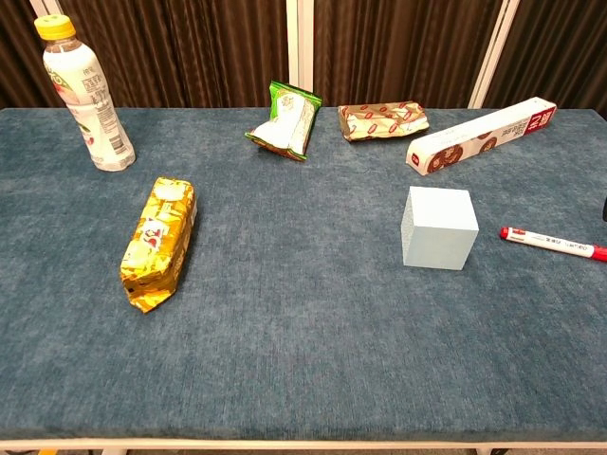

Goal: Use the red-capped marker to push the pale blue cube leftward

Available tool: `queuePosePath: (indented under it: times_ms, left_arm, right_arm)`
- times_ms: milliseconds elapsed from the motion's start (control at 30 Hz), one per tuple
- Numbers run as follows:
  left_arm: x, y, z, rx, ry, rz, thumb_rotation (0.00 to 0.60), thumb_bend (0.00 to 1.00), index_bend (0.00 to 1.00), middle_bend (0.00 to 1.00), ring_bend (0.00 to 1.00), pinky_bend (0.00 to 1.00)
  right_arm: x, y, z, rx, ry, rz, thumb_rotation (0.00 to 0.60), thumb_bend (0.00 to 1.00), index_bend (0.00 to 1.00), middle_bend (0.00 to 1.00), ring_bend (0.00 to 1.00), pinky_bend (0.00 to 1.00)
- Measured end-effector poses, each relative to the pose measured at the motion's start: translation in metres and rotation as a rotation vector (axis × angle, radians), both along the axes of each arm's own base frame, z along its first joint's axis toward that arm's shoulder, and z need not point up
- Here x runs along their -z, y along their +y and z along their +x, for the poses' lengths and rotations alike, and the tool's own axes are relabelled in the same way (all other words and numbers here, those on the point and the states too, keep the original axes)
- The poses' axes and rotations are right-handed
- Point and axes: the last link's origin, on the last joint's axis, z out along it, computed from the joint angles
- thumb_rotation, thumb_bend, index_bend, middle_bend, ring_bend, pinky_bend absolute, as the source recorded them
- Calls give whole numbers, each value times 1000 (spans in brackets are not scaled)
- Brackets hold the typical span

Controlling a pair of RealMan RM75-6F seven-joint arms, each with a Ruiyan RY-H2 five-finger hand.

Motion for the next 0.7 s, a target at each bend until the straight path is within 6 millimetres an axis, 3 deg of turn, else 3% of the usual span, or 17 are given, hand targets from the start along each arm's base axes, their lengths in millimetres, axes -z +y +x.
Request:
queuePosePath:
  times_ms: [700]
  left_arm:
    - [0,0,-5,-9,2,-3,600,94,182,99,14,174]
  right_arm:
    - [23,-7,3,39,-17,-24,600,150,485,465,920,975]
